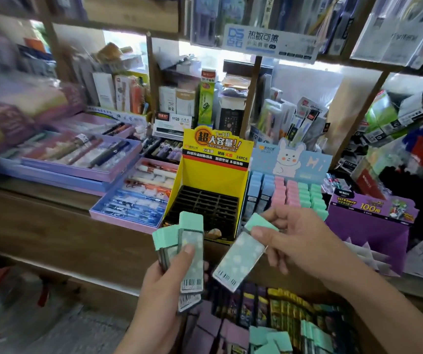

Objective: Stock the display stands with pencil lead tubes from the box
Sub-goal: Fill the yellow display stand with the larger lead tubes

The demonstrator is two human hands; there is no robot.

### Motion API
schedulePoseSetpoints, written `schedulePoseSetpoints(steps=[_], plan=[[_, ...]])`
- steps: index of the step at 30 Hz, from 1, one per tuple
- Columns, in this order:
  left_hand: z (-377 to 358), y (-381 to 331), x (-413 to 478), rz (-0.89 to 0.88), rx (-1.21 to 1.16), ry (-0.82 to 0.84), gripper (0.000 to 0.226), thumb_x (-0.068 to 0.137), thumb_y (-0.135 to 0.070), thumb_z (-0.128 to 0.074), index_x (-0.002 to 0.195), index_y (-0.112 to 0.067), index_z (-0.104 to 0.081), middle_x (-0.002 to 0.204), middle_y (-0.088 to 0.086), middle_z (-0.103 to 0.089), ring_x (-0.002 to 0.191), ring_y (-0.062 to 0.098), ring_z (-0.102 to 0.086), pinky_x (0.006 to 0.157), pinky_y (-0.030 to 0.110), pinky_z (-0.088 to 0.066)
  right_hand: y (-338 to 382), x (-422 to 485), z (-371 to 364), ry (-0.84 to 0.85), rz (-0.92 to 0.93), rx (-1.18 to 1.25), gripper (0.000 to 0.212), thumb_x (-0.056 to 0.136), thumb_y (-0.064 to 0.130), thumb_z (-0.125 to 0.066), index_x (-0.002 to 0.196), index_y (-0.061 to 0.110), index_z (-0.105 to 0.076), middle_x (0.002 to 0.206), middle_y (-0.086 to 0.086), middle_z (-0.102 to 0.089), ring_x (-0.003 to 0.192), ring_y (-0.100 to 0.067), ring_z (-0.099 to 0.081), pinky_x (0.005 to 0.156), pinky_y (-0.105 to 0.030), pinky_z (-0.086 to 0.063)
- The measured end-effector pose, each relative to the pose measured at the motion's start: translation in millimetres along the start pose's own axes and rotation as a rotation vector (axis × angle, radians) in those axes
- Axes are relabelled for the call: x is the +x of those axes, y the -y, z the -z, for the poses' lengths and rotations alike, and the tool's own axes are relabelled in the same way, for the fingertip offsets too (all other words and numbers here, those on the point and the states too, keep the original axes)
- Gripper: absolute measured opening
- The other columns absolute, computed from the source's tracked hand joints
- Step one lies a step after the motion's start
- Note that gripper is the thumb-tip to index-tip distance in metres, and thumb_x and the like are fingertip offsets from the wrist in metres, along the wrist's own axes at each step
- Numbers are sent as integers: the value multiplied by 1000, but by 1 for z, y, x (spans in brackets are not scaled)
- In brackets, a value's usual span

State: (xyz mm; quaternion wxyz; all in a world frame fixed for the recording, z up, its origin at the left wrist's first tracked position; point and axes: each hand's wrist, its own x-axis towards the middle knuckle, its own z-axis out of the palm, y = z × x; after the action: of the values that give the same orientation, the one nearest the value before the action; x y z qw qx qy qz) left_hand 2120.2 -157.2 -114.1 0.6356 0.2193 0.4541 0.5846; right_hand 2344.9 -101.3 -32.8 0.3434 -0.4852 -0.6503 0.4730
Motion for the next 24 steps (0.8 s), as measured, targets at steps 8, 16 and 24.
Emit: schedulePoseSetpoints(steps=[8, 16, 24], plan=[[10, 8, 10, -72, -24, -133, 54, 52, -54, -81, 91, -17, -83, 91, 17, -79, 71, 28, -77, 55, 33, -58, 33, 74, -13, -212, 126, -182, 22, 101, 12, -62, 94, 33, -60, 69, -3, -75, 58, -19, -74, 55, -21, -53], [6, 8, 6, -73, 3, -232, 17, 69, -42, -76, 72, -26, -83, 77, 15, -78, 60, 26, -75, 63, 35, -56, 34, 145, -45, -308, 238, -391, 16, 99, 14, -65, 108, 26, -59, 93, -6, -67, 81, -26, -71, 80, -49, -61], [4, 7, 6, -57, -56, -240, 29, 85, -32, -74, 86, -4, -81, 82, 24, -76, 71, 39, -71, 65, 35, -55, 31, 170, -63, -277, 253, -519, 17, 102, 15, -60, 119, 14, -63, 87, -8, -68, 80, -28, -69, 81, -51, -58]])
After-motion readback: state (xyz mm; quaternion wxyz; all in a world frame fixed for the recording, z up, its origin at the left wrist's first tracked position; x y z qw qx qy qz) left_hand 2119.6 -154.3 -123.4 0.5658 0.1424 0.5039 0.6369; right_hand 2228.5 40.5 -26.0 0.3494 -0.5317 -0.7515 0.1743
